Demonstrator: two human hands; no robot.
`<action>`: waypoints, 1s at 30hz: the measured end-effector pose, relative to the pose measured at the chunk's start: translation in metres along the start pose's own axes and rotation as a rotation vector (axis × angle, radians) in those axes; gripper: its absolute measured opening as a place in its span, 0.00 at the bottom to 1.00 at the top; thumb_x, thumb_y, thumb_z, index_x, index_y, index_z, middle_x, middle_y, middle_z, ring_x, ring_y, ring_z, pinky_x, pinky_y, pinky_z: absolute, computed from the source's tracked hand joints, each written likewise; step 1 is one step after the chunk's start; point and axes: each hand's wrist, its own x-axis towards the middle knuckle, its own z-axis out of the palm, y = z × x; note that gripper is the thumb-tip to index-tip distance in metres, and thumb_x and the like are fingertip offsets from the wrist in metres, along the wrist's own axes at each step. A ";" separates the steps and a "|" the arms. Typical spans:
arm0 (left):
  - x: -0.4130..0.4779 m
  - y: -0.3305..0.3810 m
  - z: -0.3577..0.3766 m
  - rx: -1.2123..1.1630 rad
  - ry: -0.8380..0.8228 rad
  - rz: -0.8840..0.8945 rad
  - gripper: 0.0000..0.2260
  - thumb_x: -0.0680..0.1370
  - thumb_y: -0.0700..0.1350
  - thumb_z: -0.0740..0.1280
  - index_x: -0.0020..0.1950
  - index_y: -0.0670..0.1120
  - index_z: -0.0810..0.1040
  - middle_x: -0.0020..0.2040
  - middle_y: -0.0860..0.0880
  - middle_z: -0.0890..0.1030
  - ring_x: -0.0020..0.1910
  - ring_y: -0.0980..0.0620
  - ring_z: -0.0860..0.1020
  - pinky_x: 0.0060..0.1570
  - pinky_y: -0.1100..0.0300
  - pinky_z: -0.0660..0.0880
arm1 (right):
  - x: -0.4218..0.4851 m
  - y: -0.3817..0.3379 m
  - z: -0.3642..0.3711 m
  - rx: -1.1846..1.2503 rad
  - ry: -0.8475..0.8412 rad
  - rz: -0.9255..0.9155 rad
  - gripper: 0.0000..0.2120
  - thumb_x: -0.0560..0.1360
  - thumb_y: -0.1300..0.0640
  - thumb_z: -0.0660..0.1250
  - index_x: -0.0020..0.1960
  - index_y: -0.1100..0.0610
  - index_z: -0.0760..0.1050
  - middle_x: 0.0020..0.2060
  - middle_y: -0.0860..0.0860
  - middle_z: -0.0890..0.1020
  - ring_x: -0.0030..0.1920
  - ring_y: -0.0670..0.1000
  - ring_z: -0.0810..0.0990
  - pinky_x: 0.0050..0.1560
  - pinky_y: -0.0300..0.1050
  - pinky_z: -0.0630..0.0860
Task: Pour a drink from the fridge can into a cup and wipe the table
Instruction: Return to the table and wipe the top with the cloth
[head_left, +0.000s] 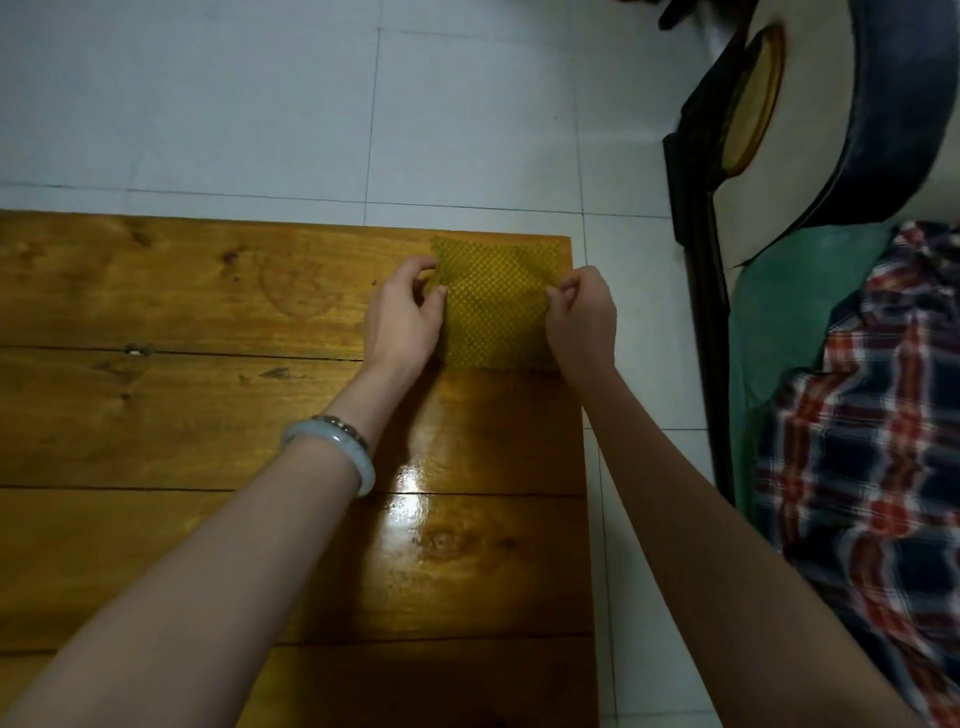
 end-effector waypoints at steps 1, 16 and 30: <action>0.002 0.000 0.001 0.021 0.000 0.007 0.13 0.78 0.46 0.64 0.63 0.53 0.74 0.52 0.47 0.80 0.51 0.47 0.78 0.50 0.51 0.77 | 0.003 0.001 0.001 -0.007 0.008 0.004 0.04 0.76 0.62 0.63 0.49 0.63 0.71 0.43 0.54 0.74 0.43 0.51 0.72 0.42 0.41 0.68; -0.012 -0.036 0.015 0.883 -0.094 0.457 0.30 0.80 0.59 0.44 0.76 0.43 0.54 0.76 0.45 0.57 0.76 0.45 0.52 0.72 0.44 0.43 | -0.018 0.032 0.025 -0.668 -0.047 -0.427 0.27 0.80 0.47 0.47 0.74 0.59 0.59 0.73 0.58 0.62 0.74 0.57 0.58 0.72 0.59 0.51; -0.105 -0.030 -0.074 0.716 -0.235 0.320 0.25 0.80 0.53 0.57 0.73 0.41 0.61 0.73 0.42 0.63 0.72 0.43 0.61 0.69 0.49 0.57 | -0.106 -0.036 -0.009 -0.586 -0.339 -0.406 0.20 0.73 0.61 0.60 0.63 0.66 0.70 0.59 0.65 0.75 0.61 0.64 0.73 0.60 0.62 0.71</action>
